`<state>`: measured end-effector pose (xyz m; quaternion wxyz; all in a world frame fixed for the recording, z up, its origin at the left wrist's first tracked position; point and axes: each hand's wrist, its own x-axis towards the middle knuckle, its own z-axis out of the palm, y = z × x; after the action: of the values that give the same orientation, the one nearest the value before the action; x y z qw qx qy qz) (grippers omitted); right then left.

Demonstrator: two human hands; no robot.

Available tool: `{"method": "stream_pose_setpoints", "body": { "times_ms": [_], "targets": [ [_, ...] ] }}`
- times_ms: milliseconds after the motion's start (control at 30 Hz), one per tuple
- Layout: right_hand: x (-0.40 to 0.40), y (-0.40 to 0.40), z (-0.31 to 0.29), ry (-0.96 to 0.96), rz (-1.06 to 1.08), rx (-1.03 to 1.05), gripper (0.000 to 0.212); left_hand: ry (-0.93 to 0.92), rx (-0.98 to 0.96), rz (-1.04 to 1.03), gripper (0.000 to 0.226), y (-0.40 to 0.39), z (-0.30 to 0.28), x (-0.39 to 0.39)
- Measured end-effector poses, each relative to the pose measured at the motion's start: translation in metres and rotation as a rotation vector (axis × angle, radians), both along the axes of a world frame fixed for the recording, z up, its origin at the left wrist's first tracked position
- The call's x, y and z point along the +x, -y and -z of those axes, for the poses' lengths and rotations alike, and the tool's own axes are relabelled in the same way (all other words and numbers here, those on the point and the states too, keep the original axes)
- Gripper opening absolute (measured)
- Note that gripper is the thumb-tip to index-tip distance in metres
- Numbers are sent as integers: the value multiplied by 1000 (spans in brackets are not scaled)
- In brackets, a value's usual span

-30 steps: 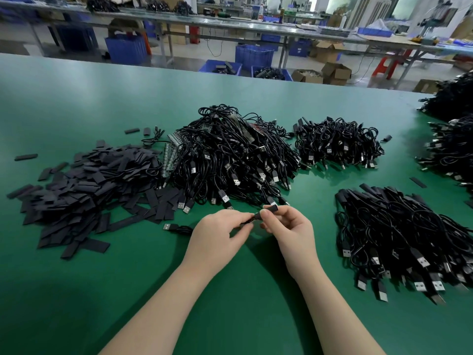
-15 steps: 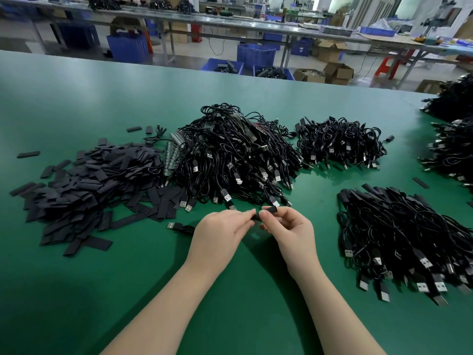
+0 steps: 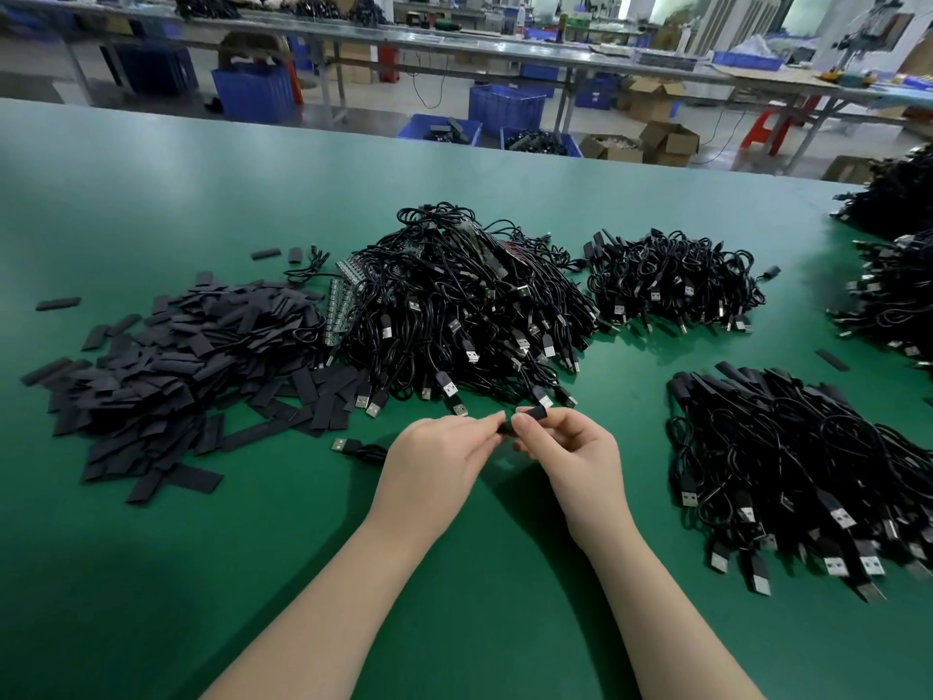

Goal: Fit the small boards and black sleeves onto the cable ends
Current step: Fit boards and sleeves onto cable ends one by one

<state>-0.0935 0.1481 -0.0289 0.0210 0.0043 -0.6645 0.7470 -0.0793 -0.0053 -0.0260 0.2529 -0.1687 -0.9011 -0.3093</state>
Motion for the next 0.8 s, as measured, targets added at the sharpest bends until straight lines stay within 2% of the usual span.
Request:
{"method": "stream_pose_setpoints", "body": {
  "times_ms": [133, 300, 467, 633, 800],
  "targets": [
    [-1, 1, -1, 1, -22, 6, 25, -1, -5, 10, 24, 2, 0, 1],
    [0, -1, 0, -13, -31, -38, 22, 35, 50, -13, 24, 1, 1, 1],
    [0, -2, 1, -9, -53, -37, 15, 120, 235, -101, 20, 2, 2, 1],
    [0, 0, 3, -30, -78, 80, 14, 59, 184, -77, 17, 4, 0, 1],
    [-1, -1, 4, -21, -44, 63, 13, 26, 151, -61, 15, 3, 0, 1]
  ]
}}
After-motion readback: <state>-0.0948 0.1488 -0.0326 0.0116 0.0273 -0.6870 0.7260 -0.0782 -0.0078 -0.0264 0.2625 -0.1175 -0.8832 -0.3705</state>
